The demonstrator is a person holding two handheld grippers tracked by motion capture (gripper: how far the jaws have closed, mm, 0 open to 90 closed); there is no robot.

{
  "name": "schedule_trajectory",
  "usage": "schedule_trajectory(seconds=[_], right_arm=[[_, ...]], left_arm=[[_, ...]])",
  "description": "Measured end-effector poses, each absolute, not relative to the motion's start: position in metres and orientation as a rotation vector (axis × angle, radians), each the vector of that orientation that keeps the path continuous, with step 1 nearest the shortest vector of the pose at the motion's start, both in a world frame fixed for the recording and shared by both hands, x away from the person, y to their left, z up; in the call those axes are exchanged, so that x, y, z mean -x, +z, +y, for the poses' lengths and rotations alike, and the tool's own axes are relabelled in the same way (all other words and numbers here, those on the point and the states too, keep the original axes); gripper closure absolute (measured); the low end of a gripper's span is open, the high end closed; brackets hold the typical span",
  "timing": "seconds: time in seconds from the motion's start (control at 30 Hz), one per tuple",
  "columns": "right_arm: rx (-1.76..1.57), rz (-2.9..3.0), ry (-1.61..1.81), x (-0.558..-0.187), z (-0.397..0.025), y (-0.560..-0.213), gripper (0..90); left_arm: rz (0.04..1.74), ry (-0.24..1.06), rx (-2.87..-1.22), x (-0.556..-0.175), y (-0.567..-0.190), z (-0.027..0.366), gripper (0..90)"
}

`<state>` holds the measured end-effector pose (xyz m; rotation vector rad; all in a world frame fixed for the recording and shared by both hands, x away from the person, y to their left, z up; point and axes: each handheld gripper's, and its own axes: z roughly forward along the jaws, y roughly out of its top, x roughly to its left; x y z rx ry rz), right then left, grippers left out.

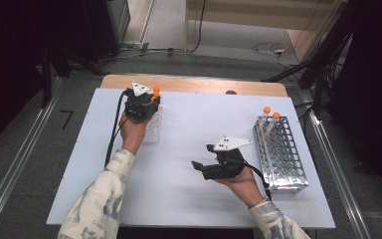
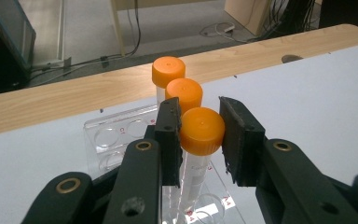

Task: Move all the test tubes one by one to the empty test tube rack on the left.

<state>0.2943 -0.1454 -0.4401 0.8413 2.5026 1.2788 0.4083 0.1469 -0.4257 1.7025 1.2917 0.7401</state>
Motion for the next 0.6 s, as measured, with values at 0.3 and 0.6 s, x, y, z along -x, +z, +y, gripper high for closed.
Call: schedule_trajectory(seconds=[0.3,0.6], right_arm=[[-0.846,2.496,1.284,-0.294,-0.146,-0.439,21.1],[-0.863,2.47,1.295,-0.294,-0.151,-0.435,21.3]], left_arm=[[1.281,0.721,-1.703,-0.404,-0.422,0.145,60.3],[1.276,0.672,-1.688,-0.386,-0.415,0.145,41.7]])
